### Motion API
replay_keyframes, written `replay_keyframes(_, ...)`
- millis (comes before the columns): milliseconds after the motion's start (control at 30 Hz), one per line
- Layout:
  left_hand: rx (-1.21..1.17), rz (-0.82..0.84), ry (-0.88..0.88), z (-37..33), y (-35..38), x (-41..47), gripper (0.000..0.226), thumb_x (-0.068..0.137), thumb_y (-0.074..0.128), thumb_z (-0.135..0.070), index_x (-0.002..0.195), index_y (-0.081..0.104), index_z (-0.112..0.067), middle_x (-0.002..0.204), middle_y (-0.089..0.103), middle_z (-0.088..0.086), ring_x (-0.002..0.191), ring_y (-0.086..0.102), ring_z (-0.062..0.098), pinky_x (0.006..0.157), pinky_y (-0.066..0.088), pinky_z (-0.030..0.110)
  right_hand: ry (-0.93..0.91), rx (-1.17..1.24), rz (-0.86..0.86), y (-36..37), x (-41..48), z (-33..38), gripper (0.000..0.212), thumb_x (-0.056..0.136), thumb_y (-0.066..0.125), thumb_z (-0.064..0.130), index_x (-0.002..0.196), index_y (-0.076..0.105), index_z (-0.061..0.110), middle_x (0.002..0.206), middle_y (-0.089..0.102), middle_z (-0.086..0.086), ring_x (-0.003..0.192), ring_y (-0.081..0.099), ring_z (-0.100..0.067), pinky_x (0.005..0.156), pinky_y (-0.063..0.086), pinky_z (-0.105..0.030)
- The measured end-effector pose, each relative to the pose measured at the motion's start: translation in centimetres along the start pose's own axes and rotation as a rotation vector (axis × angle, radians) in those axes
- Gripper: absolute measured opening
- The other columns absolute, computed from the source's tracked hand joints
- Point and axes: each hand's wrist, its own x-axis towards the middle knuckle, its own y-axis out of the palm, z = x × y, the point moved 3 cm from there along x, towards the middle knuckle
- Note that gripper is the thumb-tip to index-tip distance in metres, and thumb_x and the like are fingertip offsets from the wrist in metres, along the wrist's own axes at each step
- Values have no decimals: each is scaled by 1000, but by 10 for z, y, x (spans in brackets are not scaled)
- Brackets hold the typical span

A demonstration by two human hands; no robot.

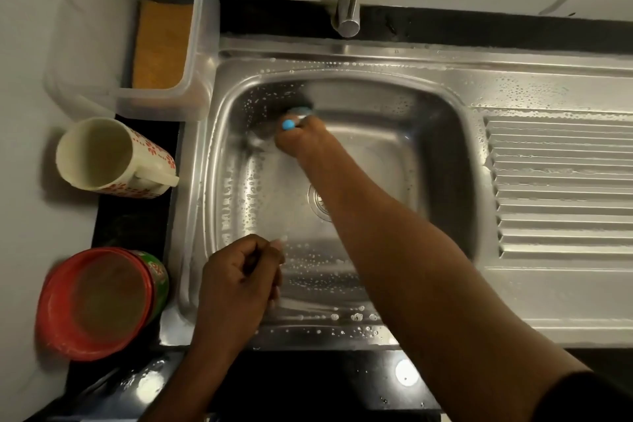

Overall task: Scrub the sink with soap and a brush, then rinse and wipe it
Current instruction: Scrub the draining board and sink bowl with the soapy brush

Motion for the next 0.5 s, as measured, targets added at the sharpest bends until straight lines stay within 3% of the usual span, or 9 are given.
replay_keyframes(67, 4, -7, -9, 4, -1, 0, 30, 101, 67, -15, 73, 69, -8, 57, 64, 15, 45, 59, 26, 50, 52, 35, 398, 541, -13, 38, 39, -27, 11, 98, 57, 7, 93, 65, 12, 76, 52, 2, 60, 51, -10, 53, 51, -16)
replay_keyframes(133, 18, -9, -4, 5, -1, 0, 29, 102, 67, -14, 73, 70, -9, 57, 65, 13, 47, 60, 27, 53, 54, 36, 576, 895, -104, 59, 57, -49, 29, 99, 53, 7, 72, 46, 14, 63, 44, 1, 42, 39, -10, 37, 36, -17)
replay_keyframes(167, 28, -7, 5, 5, -1, 0, 29, 102, 66, -13, 74, 71, -8, 57, 65, 12, 47, 60, 27, 53, 54, 36, 541, 1116, -15, 61, 54, -44, 35, 101, 51, 9, 68, 40, 14, 55, 43, 0, 34, 37, -10, 33, 32, -17)
replay_keyframes(267, 27, 13, 25, 1, 3, 1, 29, 101, 66, -11, 73, 69, -5, 57, 64, 13, 47, 58, 27, 54, 54, 36, 508, 1023, 14, 20, 27, -42, 33, 105, 51, 18, 72, 43, 16, 44, 45, -3, 29, 44, -13, 33, 36, -16)
replay_keyframes(333, 8, 28, 16, -1, 8, 3, 30, 101, 67, -12, 71, 68, -7, 59, 64, 15, 48, 58, 26, 52, 53, 36, 442, 881, -23, -7, 25, -18, 7, 101, 57, 18, 97, 57, 12, 71, 58, -7, 62, 64, -22, 57, 56, -27)
replay_keyframes(367, 3, 36, 10, -1, 10, 4, 31, 101, 66, -13, 71, 68, -8, 60, 64, 16, 49, 58, 25, 50, 53, 35, 430, 778, -47, -20, 29, -12, 15, 100, 58, 18, 113, 57, 10, 85, 58, -9, 79, 64, -28, 68, 56, -34)
replay_keyframes(400, -1, 43, 6, -2, 12, 4, 31, 101, 66, -13, 71, 68, -9, 60, 64, 16, 49, 58, 25, 50, 52, 35, 354, 588, -107, -34, 28, -11, 24, 100, 58, 18, 122, 55, 11, 92, 57, -7, 83, 59, -26, 66, 52, -32)
replay_keyframes(467, -3, 63, 4, -3, 16, 5, 30, 102, 65, -12, 72, 67, -7, 61, 65, 15, 50, 58, 25, 50, 52, 36, 216, 405, -246, -64, 21, -10, 25, 99, 57, 20, 123, 54, 13, 86, 53, 0, 76, 52, -17, 50, 42, -22)
replay_keyframes(500, -2, 77, 6, -4, 18, 5, 30, 102, 65, -12, 72, 67, -6, 61, 65, 14, 50, 58, 25, 50, 52, 36, 251, 481, -256, -77, 19, -18, 22, 100, 56, 21, 121, 54, 13, 82, 51, 0, 72, 51, -15, 50, 46, -15)
